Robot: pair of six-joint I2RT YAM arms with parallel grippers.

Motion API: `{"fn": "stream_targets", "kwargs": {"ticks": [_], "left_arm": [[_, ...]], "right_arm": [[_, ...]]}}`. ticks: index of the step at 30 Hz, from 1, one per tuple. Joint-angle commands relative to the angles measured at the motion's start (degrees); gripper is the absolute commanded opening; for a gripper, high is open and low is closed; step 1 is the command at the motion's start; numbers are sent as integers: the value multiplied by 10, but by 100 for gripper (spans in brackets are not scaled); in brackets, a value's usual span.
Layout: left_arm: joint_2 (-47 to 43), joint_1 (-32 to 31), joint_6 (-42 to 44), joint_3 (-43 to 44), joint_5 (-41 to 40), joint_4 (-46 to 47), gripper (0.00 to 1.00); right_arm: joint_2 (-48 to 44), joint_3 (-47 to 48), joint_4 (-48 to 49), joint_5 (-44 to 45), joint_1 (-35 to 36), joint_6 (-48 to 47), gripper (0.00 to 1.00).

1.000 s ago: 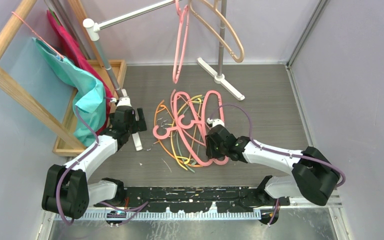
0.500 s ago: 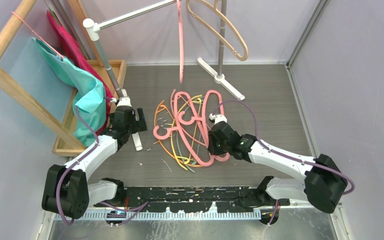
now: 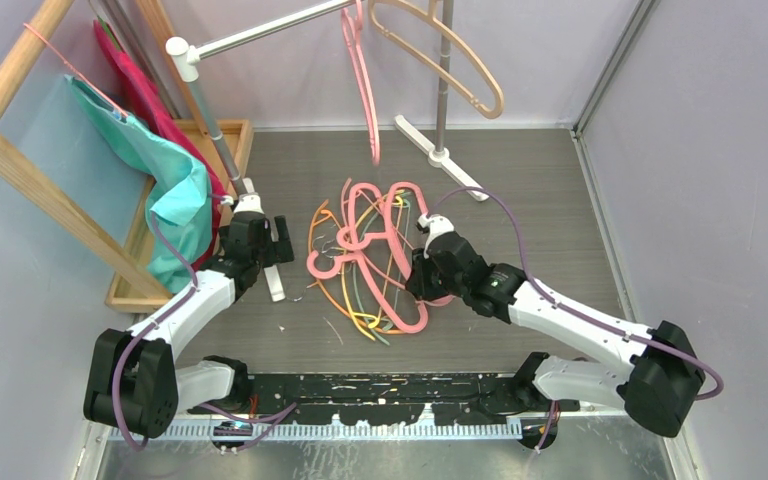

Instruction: Organize the hangers

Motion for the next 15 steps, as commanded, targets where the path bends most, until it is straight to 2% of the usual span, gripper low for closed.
{"fn": "stream_targets", "kwargs": {"ticks": [1, 6, 12, 15], "left_arm": [[-9, 1, -7, 2, 0, 19, 98], [-9, 1, -7, 3, 0, 18, 98], [-11, 1, -7, 1, 0, 19, 98], [-12, 1, -8, 1, -1, 19, 98]], "right_arm": [[-51, 12, 53, -25, 3, 4, 1], [-72, 57, 95, -93, 4, 25, 1], [-89, 80, 251, -138, 7, 100, 1], [-75, 100, 294, -143, 13, 119, 1]]}}
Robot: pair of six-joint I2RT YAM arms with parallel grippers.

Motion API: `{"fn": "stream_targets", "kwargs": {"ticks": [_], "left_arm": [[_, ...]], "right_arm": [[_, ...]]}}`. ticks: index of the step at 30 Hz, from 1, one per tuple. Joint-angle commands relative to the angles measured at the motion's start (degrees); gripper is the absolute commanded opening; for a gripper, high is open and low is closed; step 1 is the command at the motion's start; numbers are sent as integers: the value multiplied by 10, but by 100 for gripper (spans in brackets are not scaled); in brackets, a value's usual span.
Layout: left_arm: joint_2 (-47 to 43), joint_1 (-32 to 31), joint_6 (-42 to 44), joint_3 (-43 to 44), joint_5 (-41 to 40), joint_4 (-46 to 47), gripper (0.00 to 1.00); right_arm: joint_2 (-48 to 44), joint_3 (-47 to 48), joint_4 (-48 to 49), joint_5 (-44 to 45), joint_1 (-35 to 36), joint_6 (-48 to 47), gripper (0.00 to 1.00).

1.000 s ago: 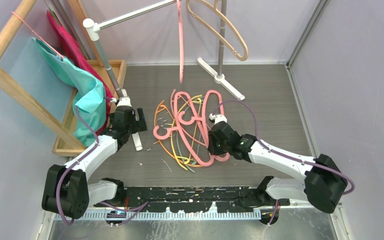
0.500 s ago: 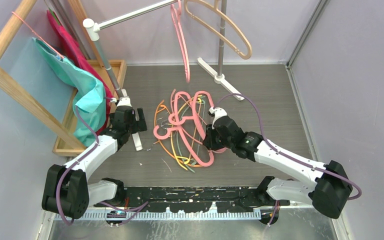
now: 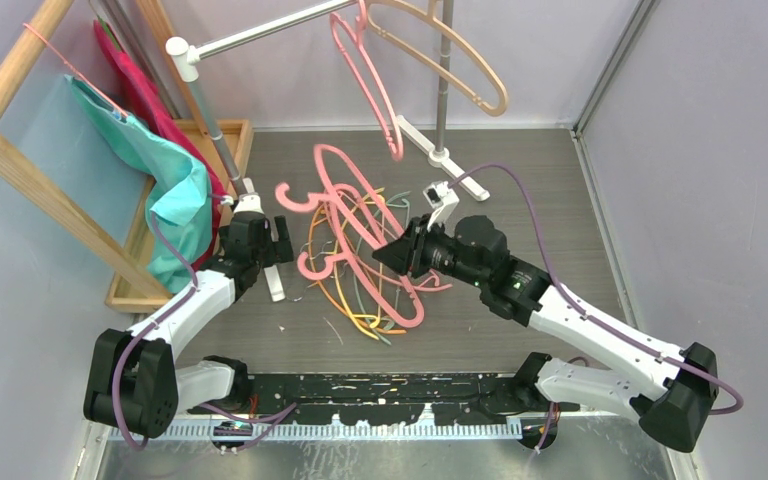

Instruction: Organize the hangers

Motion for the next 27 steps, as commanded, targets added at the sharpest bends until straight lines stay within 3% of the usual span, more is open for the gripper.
{"fn": "stream_targets", "kwargs": {"ticks": [1, 11, 27], "left_arm": [[-12, 1, -7, 1, -1, 19, 98], [-10, 1, -7, 2, -1, 20, 98], [-5, 1, -6, 4, 0, 22, 98]], "right_arm": [[-2, 58, 157, -35, 12, 42, 1], [37, 110, 265, 5, 14, 60, 1], [204, 255, 406, 54, 14, 69, 1]]}}
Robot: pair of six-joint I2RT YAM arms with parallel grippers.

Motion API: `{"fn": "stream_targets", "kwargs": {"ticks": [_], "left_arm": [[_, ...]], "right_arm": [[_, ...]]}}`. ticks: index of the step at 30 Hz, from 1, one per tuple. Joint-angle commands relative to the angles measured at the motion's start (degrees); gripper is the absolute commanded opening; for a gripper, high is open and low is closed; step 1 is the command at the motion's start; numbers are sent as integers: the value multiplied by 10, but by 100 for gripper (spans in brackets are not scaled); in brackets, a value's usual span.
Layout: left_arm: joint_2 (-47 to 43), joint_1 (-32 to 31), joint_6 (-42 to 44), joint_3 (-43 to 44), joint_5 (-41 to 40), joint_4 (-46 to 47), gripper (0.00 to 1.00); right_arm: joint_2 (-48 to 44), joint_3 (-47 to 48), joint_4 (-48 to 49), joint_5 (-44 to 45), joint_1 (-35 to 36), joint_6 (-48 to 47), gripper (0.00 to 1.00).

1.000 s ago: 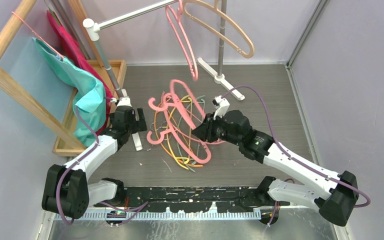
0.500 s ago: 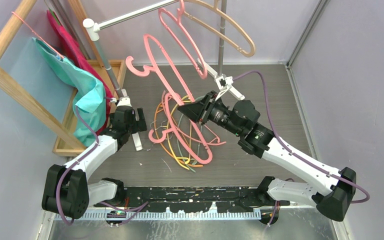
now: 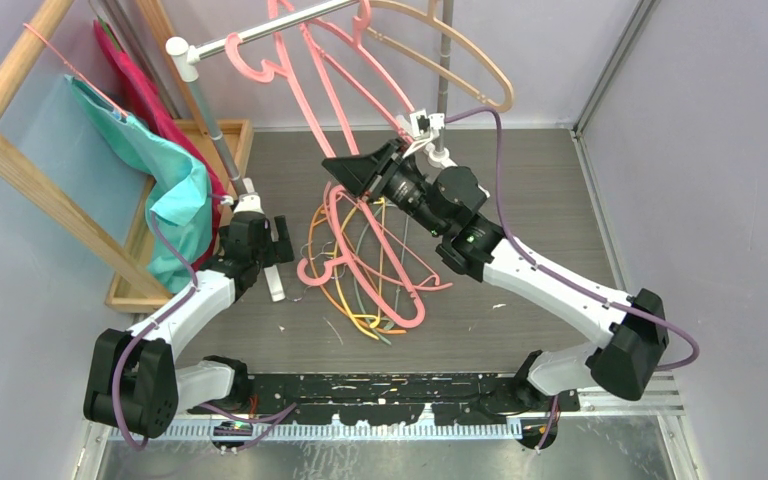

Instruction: Organize the hangers

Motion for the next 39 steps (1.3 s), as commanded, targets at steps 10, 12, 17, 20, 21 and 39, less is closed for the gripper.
{"fn": "stream_targets", "kwargs": {"ticks": [10, 12, 17, 20, 21, 39], "left_arm": [[-10, 1, -7, 1, 0, 22, 98], [-12, 1, -7, 0, 0, 22, 98], [-11, 1, -7, 0, 1, 22, 98], [-11, 1, -7, 1, 0, 21, 98], [-11, 1, -7, 1, 0, 21, 98], [-8, 1, -7, 3, -1, 20, 98]], "right_arm": [[59, 72, 107, 69, -1, 22, 1], [57, 64, 112, 79, -8, 29, 1], [62, 63, 96, 90, -31, 56, 1], [77, 72, 88, 82, -44, 72, 1], [81, 76, 82, 82, -46, 74, 1], [98, 57, 86, 49, -103, 160, 28]]}}
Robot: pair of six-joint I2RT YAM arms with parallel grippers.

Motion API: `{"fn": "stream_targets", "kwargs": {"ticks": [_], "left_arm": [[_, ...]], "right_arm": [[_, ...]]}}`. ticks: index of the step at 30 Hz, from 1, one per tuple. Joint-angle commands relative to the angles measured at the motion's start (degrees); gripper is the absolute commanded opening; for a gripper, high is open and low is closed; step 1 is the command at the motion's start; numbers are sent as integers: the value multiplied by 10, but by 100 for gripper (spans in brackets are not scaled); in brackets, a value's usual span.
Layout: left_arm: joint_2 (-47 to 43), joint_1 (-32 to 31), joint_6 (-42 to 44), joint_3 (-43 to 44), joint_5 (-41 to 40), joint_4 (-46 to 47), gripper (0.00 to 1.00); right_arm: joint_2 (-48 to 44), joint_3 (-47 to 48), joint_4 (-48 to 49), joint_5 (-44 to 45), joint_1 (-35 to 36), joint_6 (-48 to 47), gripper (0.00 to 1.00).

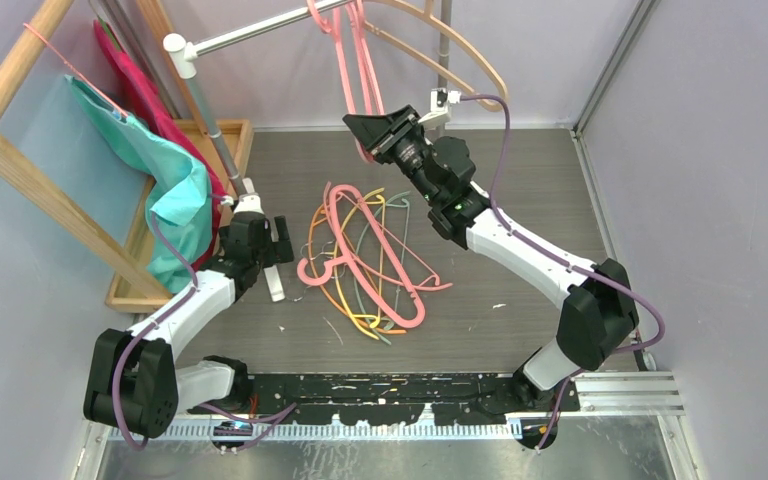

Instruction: Organize the hangers

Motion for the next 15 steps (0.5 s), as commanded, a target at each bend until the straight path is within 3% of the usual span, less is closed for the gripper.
{"fn": "stream_targets", "kwargs": {"ticks": [1, 3, 5, 11, 15], "left_arm": [[-7, 1, -7, 4, 0, 20, 98], [-6, 1, -7, 5, 0, 20, 98], [-6, 1, -6, 4, 0, 20, 98], [-6, 1, -6, 4, 1, 21, 98], [-6, 1, -6, 4, 1, 20, 98]], "right_arm": [[-28, -3, 26, -1, -4, 2, 33], [-40, -10, 24, 0, -4, -12, 45], [-57, -18, 13, 7, -4, -31, 64], [-118, -60, -43, 40, -3, -103, 76], [-165, -102, -102, 53, 3, -154, 76]]}}
